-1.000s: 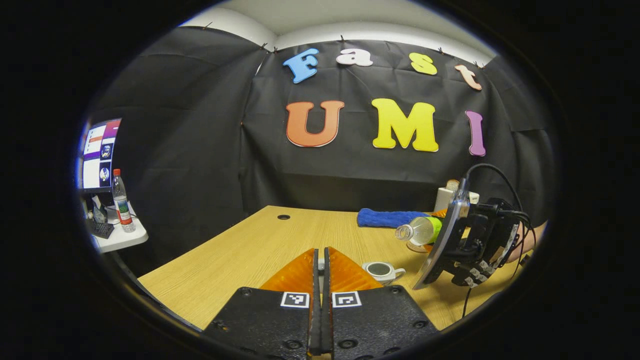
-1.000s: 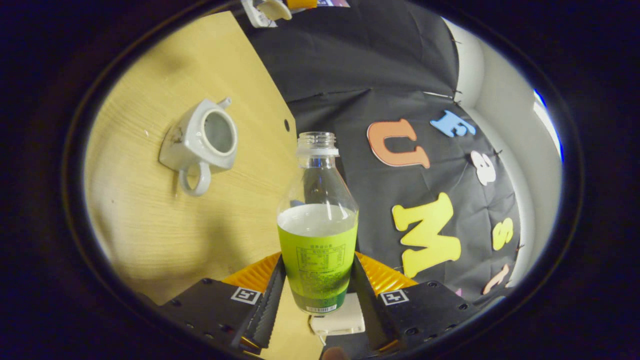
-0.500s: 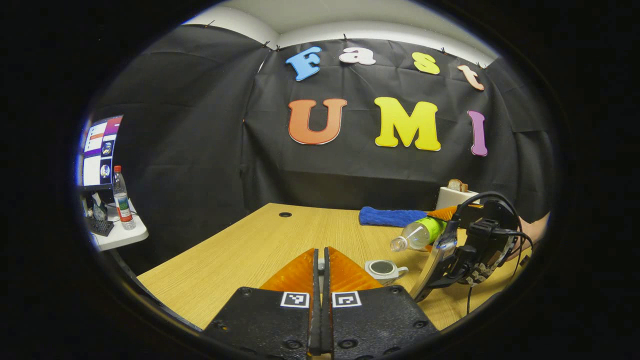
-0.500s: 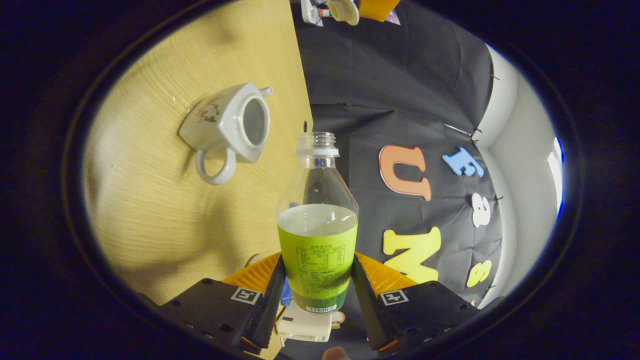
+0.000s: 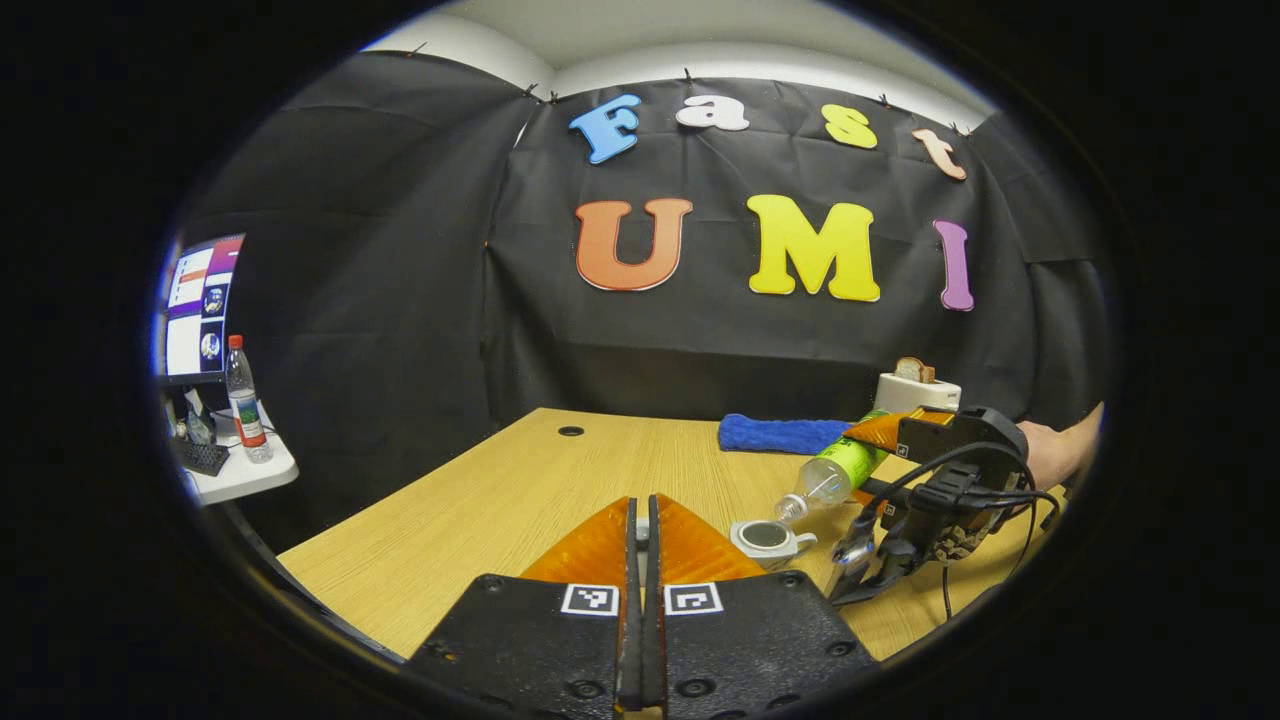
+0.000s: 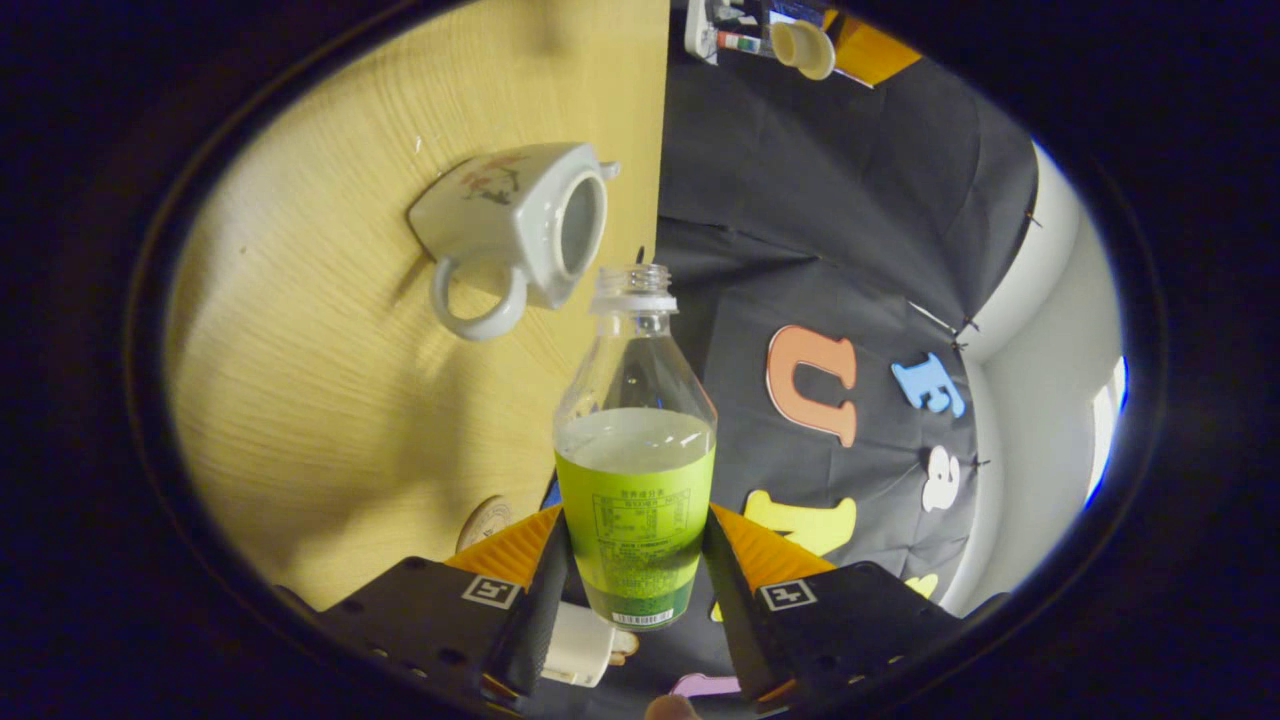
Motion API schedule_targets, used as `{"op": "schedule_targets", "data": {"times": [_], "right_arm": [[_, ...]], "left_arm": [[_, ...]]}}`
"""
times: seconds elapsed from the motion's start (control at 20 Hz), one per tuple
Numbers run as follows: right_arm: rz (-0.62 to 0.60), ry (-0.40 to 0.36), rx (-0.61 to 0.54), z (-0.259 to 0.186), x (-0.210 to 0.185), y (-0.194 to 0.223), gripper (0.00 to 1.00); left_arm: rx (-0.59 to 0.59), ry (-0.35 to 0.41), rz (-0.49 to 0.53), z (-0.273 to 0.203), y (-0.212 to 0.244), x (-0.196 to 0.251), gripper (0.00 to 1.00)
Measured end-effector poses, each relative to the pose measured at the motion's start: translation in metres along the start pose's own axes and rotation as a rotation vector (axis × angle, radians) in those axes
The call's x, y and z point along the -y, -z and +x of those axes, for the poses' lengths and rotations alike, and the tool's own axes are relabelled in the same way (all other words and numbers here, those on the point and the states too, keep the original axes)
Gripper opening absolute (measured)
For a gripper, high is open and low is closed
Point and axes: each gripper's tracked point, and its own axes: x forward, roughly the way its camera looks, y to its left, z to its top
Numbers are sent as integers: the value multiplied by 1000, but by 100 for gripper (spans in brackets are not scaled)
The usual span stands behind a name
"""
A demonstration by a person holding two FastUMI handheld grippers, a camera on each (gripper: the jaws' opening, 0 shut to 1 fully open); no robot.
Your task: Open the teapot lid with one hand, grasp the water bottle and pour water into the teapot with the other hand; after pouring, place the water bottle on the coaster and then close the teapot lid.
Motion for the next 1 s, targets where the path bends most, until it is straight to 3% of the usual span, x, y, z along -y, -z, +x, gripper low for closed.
{"op": "schedule_targets", "data": {"times": [1.0], "right_arm": [[-230,84,56,-5,18,-10,71]], "left_arm": [[-12,-9,-19,0,3,-3,2]]}}
